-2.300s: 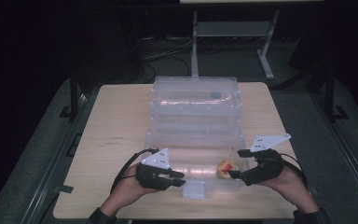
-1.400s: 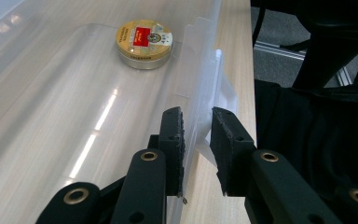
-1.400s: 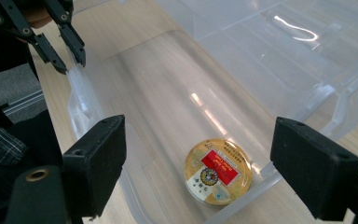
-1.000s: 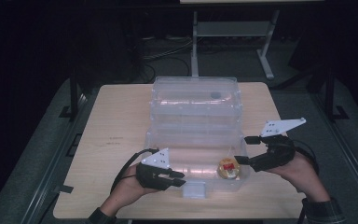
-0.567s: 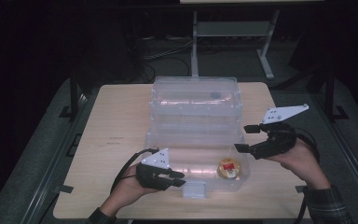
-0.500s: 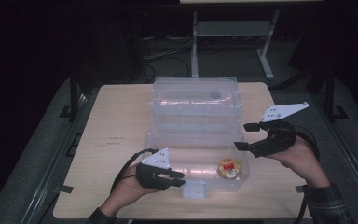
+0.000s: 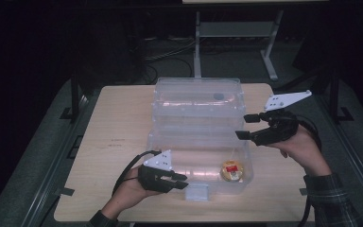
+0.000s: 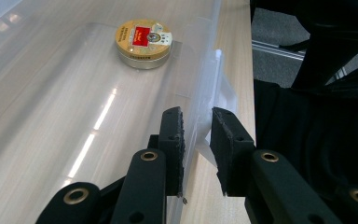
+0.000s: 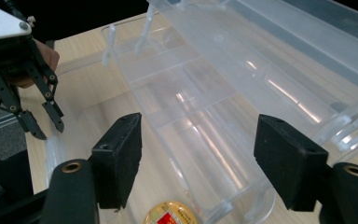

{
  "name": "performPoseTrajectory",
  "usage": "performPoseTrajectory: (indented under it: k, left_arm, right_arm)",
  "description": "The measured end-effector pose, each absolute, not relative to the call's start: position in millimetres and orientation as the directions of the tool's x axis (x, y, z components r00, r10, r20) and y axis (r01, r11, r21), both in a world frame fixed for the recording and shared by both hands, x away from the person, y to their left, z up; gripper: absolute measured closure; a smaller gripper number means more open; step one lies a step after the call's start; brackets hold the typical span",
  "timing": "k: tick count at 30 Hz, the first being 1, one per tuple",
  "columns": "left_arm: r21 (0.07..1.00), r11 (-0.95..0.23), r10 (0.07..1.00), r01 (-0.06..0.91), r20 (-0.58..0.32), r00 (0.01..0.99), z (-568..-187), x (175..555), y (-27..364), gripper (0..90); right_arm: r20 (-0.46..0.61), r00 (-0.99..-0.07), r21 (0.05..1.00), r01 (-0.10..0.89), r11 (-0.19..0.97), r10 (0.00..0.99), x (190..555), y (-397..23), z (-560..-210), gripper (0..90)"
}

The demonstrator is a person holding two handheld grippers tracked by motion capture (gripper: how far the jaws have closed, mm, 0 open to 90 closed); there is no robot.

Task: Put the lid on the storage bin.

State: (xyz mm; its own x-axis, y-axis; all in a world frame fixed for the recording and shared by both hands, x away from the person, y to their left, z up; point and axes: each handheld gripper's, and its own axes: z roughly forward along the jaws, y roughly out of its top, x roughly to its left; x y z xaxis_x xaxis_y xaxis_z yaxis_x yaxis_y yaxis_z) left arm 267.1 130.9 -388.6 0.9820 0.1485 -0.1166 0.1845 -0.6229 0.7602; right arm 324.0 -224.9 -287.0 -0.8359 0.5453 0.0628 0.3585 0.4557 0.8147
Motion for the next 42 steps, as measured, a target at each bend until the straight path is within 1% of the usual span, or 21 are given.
performPoseTrajectory:
  k: [10,15,19,24,30,32,39,42]
  left_arm:
    - [0.761,-0.621,0.15,0.185,-0.116,0.982,-389,267,131,73.7]
    - [0.759,-0.624,0.149,0.186,-0.118,0.982,-388,267,131,73.7]
    - [0.758,-0.625,0.148,0.187,-0.12,0.982,-388,267,131,73.7]
    - [0.758,-0.625,0.148,0.188,-0.121,0.981,-388,267,131,73.7]
    - [0.757,-0.626,0.148,0.187,-0.12,0.982,-388,267,131,73.7]
    - [0.757,-0.626,0.148,0.187,-0.12,0.982,-388,267,131,73.7]
    - [0.757,-0.626,0.147,0.187,-0.12,0.982,-388,267,131,73.7]
    - [0.757,-0.626,0.147,0.187,-0.12,0.982,-388,267,131,73.7]
  right_arm:
    - [0.03,-0.849,0.826,0.319,0.465,0.528,343,-219,-278,38.0]
    - [0.038,-0.854,0.822,0.322,0.47,0.518,352,-215,-275,41.8]
    - [0.036,-0.859,0.814,0.322,0.484,0.512,361,-211,-274,43.2]
    - [0.012,-0.862,0.803,0.31,0.509,0.506,371,-206,-274,48.9]
    - [-0.003,-0.875,0.798,0.289,0.529,0.484,383,-201,-274,52.1]
    - [0.008,-0.879,0.793,0.297,0.533,0.477,387,-199,-275,53.1]
    - [-0.001,-0.885,0.766,0.298,0.569,0.466,397,-194,-278,55.7]
    - [0.001,-0.888,0.758,0.301,0.579,0.46,400,-193,-280,58.8]
